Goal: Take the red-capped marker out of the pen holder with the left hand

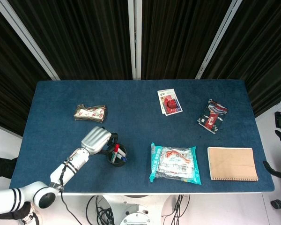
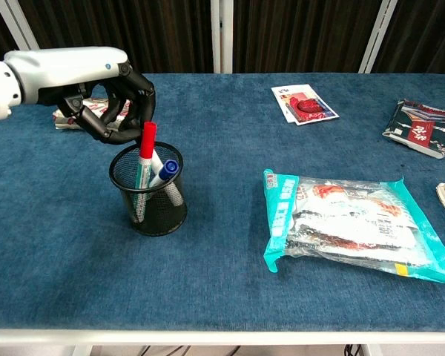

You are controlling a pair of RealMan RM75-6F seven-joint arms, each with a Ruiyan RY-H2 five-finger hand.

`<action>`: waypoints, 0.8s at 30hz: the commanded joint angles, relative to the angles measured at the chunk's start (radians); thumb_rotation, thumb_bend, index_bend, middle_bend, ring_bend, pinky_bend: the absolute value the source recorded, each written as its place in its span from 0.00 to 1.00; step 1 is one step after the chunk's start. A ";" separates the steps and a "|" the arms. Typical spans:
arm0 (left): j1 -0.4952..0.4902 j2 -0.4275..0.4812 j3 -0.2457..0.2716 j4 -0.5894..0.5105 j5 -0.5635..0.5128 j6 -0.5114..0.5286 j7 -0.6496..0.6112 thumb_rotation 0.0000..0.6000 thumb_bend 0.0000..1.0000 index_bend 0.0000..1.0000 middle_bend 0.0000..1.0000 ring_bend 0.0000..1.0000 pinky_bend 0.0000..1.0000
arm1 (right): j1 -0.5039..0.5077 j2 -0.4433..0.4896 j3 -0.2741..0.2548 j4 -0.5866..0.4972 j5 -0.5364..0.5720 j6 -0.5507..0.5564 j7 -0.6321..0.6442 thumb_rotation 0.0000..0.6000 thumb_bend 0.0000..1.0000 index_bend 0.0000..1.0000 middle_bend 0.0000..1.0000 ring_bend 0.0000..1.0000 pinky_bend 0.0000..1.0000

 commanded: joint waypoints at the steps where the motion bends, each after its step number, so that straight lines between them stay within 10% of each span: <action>1: 0.003 0.006 -0.001 -0.008 0.015 0.008 -0.019 1.00 0.40 0.61 0.67 0.71 0.51 | 0.000 0.000 0.000 0.000 0.000 0.000 0.000 1.00 0.18 0.00 0.00 0.00 0.00; 24: 0.129 0.349 -0.089 -0.316 0.142 0.254 -0.130 1.00 0.41 0.64 0.69 0.73 0.51 | -0.004 0.002 0.000 -0.017 -0.012 0.016 -0.015 1.00 0.18 0.00 0.00 0.00 0.00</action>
